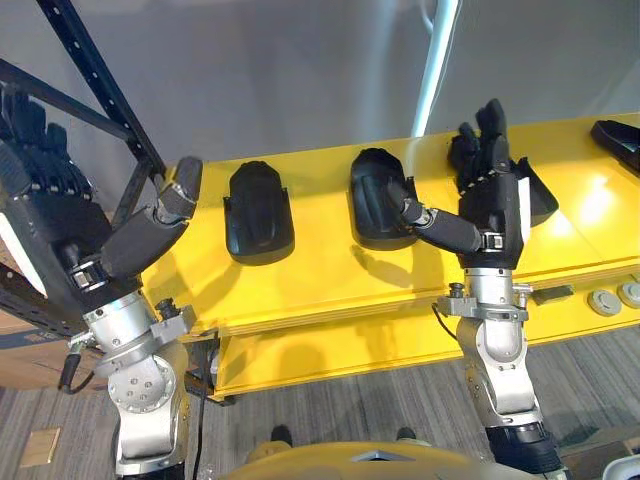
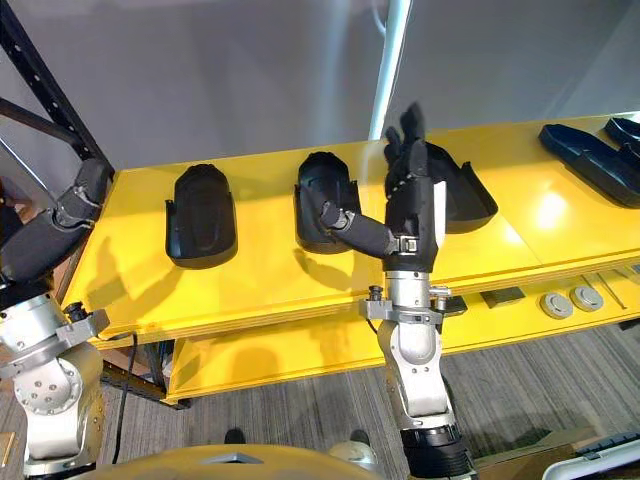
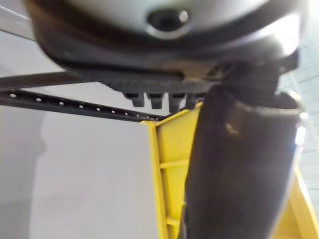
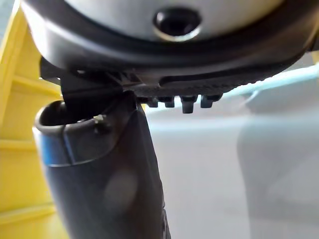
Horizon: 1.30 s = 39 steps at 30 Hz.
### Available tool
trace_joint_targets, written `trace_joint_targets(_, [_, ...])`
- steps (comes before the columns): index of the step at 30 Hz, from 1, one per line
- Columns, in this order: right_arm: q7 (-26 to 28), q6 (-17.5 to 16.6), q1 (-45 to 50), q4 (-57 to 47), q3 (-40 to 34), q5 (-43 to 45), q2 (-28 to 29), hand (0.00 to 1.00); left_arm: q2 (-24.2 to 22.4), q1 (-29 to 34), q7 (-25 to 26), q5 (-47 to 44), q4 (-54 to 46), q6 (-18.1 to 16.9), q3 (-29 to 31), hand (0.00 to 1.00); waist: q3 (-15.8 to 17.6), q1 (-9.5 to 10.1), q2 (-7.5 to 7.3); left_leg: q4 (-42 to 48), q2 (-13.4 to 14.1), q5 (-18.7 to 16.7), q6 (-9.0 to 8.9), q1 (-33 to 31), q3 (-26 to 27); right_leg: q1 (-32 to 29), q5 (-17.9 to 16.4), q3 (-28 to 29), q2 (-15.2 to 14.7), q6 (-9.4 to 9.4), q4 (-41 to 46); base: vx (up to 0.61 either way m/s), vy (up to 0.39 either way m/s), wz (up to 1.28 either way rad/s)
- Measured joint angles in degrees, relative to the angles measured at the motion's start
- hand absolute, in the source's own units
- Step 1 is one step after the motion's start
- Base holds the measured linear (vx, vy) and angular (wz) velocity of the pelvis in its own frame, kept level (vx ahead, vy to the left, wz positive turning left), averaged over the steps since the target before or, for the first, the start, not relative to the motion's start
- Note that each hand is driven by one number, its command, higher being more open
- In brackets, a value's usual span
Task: Walk over and take three plastic housings, then place them on the shelf
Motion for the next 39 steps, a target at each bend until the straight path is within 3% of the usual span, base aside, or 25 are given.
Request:
trace_joint_targets(1, [-0.8,0.0,0.6,0.0,-0.8,0.0,0.0,1.0,0.0,0.7,-0.2,-0.2,0.0,-0.1,0.0,1.0,-0.2,0.18,-0.37,0.0,0.0,0.0,-0.01,0.0,0.0,0.0,0.0,0.0,0.0,0.02,0.0,0.0,0.0,0.0])
trace_joint_targets(2, [-2.9,0.0,1.8,0.0,-5.3,0.1,0.0,1.0,-0.1,3.6,-0.9,-3.9,0.0,-2.4,0.0,1.0,-0.5,1.04,-3.33,0.0,0.1,0.0,0.08,-0.2,-0.1,-0.1,0.0,-0.3,0.0,0.0,0.0,0.0,0.0,0.0])
trace_joint_targets(8, [-2.4,0.0,2.1,0.0,-5.3,0.2,0.0,1.0,-0.1,3.6,-1.0,-4.0,0.0,-2.3,0.0,1.0,-0.3,1.02,-3.44,0.0,0.1,0.1,0.15,-0.1,-0.2,0.0,0.1,-0.3,0.0,0.19,0.1,0.0,0.0,0.0])
trace_joint_targets(14, [2.1,0.0,3.2,0.0,-4.7,1.1,0.0,1.0,-0.2,3.6,-2.2,-6.9,0.1,-2.0,-0.3,1.0,1.2,1.03,-3.67,0.0,-0.3,0.2,0.34,0.0,-0.4,-0.1,0.0,-0.4,-0.4,0.12,0.7,0.0,0.0,0.0])
trace_joint_targets(23, [11.5,0.0,1.7,0.0,10.1,1.4,0.0,1.0,-1.3,3.2,-3.2,-11.1,1.7,4.3,-8.8,1.0,2.7,1.67,-4.13,0.0,-0.3,0.1,0.12,-0.3,-0.2,-0.7,-0.4,-0.3,-0.4,-0.01,1.1,0.0,0.0,0.0])
trace_joint_targets(33, [14.7,0.2,0.4,0.0,15.8,0.7,-0.4,1.0,-1.2,1.4,-3.3,-11.0,1.7,4.5,-11.2,1.0,2.7,1.5,-4.12,0.0,-0.2,0.2,0.32,-1.0,0.4,-1.8,0.0,0.1,-0.4,-0.01,1.1,0.0,0.0,-0.01])
trace_joint_targets(39, [16.1,3.3,0.7,1.1,17.0,3.6,-0.7,1.0,-1.2,1.5,-3.3,-11.0,2.4,4.6,-11.6,1.0,2.8,1.05,-3.92,0.0,-0.2,0.1,0.34,-1.0,1.3,-2.4,0.0,0.9,-0.4,-0.05,1.3,-0.02,0.0,-0.07])
